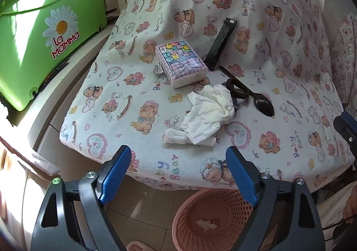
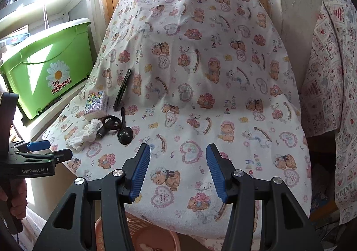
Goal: Collect trash
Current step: 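Raise the left tool back toward the chair, then close the right gripper on the remaining white tissue while the left gripper holds a white plastic piece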
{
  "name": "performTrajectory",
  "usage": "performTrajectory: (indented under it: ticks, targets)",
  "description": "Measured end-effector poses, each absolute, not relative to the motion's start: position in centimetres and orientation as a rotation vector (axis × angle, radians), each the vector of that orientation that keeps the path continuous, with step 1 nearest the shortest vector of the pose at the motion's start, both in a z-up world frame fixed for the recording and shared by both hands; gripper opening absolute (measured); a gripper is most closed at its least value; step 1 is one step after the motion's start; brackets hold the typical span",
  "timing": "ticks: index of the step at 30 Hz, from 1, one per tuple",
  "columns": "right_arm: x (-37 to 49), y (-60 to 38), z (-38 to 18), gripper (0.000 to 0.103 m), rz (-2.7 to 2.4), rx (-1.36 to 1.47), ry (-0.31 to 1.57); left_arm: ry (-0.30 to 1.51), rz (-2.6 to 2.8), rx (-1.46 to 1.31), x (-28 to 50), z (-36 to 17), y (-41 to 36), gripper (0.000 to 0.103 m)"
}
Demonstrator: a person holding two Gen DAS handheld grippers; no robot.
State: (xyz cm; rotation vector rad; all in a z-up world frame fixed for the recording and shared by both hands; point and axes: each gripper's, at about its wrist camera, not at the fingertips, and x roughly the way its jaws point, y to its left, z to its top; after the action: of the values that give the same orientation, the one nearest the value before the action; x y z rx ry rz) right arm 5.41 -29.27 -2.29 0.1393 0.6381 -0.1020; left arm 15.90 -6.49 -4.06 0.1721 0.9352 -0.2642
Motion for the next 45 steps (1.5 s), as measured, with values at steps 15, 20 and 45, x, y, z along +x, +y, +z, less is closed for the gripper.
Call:
performTrajectory:
  ticks: [15, 20, 45]
  targets:
    - [6.7, -29.1, -3.3, 0.055, -0.057, 0.144, 0.693, 0.896, -0.347, 0.141, 16.7, -3.8, -6.4, 0.051]
    - [7.7, -27.6, -3.2, 0.055, -0.012, 0.112, 0.706, 0.856, -0.343, 0.063, 15.9, -2.3, -4.8, 0.051]
    - [15.7, -15.1, -4.1, 0.039, 0.095, 0.169, 0.755, 0.735, -0.184, 0.014, 14.0, -1.6, 2.6, 0.051]
